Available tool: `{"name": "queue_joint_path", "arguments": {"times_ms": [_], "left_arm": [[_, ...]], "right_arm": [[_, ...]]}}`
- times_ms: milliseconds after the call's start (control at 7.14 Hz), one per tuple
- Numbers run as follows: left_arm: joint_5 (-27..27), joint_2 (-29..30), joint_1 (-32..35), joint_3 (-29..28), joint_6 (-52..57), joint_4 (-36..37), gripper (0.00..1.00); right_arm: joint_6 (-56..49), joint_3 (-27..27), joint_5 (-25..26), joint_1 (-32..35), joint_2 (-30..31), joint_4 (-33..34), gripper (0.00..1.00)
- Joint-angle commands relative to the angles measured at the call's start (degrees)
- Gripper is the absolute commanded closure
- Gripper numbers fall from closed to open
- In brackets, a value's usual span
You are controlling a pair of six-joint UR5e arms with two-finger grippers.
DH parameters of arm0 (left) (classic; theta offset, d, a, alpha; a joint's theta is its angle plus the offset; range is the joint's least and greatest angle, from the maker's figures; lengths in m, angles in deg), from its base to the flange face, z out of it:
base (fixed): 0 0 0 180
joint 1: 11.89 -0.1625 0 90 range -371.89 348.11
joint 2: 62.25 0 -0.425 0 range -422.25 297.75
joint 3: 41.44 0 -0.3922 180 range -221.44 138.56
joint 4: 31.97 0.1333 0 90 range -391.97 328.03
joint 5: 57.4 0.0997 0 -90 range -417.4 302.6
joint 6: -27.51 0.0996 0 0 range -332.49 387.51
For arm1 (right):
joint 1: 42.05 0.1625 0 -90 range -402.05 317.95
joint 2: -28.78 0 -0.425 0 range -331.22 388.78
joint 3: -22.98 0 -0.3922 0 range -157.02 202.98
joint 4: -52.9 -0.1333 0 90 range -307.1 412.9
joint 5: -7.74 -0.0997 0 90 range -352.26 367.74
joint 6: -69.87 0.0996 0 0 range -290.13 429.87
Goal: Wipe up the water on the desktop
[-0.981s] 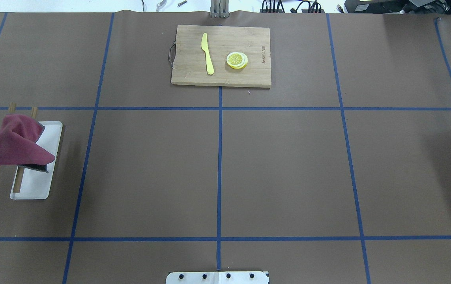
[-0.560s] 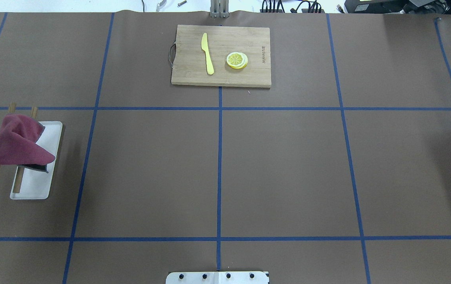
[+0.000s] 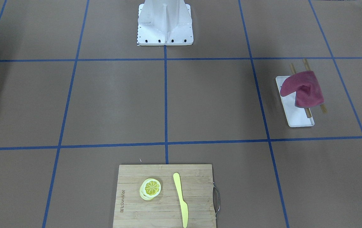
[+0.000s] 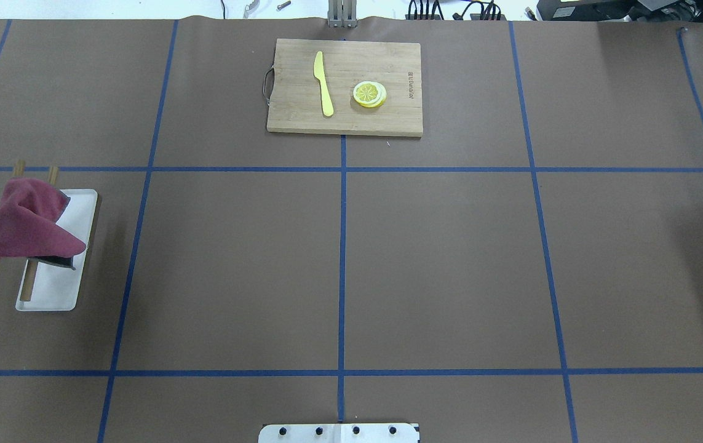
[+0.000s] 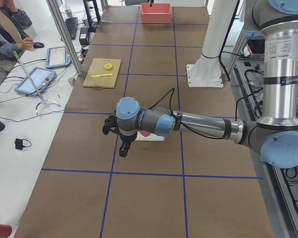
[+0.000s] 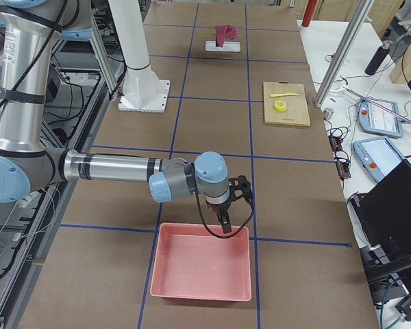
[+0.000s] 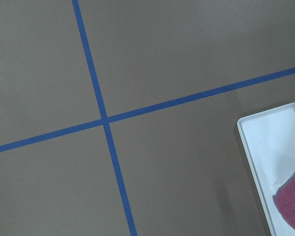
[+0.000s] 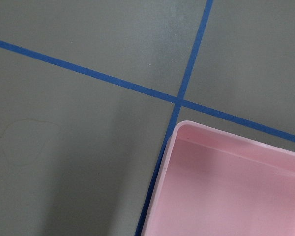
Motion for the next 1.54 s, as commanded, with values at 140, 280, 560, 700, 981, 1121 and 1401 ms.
{"name": "queue_joint_path", "arguments": {"times_ms": [140, 280, 560, 700, 981, 1121, 1401], "left_arm": [[-0.06, -0.06, 0.0, 0.97, 0.05, -0.46, 0.02], [-0.84, 0.2, -0.09, 2.11, -1.08, -0.28, 0.02], [-1.47, 2.48, -6.37, 6.66, -20.65, -0.1, 0.02], [-1.38, 4.14, -9.72, 9.82, -29.39, -0.1, 0.02], [0.1, 5.46, -14.82, 13.35, -42.14, -0.1, 0.02], [5.34, 7.82, -19.81, 13.11, -50.75, 0.42, 0.03], [8.73, 9.43, -24.34, 13.1, -62.76, 0.51, 0.03]], "right_arm": [[0.26, 0.15, -0.81, -0.04, 0.2, 0.11, 0.0], [0.17, 0.07, -0.99, 0.05, 0.29, 0.03, 0.0], [0.17, -0.46, -1.26, -0.04, 0.82, 0.03, 0.0], [0.08, -0.46, -1.87, -0.04, 0.82, 0.03, 0.0], [0.08, -0.46, -2.66, -0.04, 0.9, -0.06, 0.0], [0.08, -0.38, -2.66, 0.05, 0.99, -0.06, 0.0], [-0.27, -0.11, -2.58, 0.05, 0.99, -0.06, 0.0]]}}
